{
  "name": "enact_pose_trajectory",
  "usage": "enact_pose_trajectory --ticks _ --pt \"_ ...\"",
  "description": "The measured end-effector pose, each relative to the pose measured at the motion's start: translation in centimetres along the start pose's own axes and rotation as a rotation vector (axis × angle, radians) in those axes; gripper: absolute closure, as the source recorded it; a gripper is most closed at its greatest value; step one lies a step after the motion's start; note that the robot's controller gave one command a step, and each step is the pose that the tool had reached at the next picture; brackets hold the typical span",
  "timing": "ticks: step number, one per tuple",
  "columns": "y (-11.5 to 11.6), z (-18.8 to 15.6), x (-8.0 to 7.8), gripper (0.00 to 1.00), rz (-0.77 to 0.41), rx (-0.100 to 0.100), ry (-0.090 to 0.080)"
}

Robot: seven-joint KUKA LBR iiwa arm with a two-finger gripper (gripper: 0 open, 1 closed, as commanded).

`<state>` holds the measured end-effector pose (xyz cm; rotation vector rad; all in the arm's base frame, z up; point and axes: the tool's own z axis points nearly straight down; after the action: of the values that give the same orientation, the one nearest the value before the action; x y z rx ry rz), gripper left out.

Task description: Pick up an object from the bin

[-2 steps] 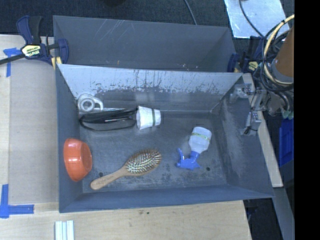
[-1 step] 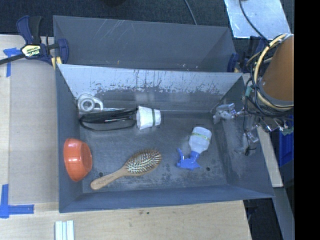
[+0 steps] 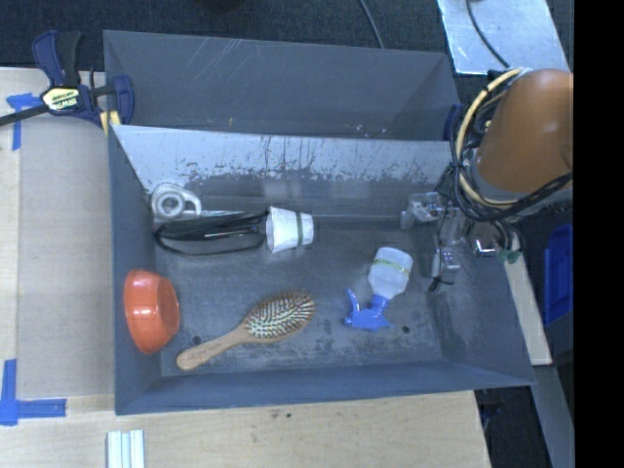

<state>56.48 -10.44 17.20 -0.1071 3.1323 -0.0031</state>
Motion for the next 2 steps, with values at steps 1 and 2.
enact_pose_trajectory --ticks 1,2 --pt "5.0 1.6 1.6 0.00 -0.324 0.000 -0.002" --pt "4.4 9.1 0.1 0.00 -0.037 0.000 -0.002"
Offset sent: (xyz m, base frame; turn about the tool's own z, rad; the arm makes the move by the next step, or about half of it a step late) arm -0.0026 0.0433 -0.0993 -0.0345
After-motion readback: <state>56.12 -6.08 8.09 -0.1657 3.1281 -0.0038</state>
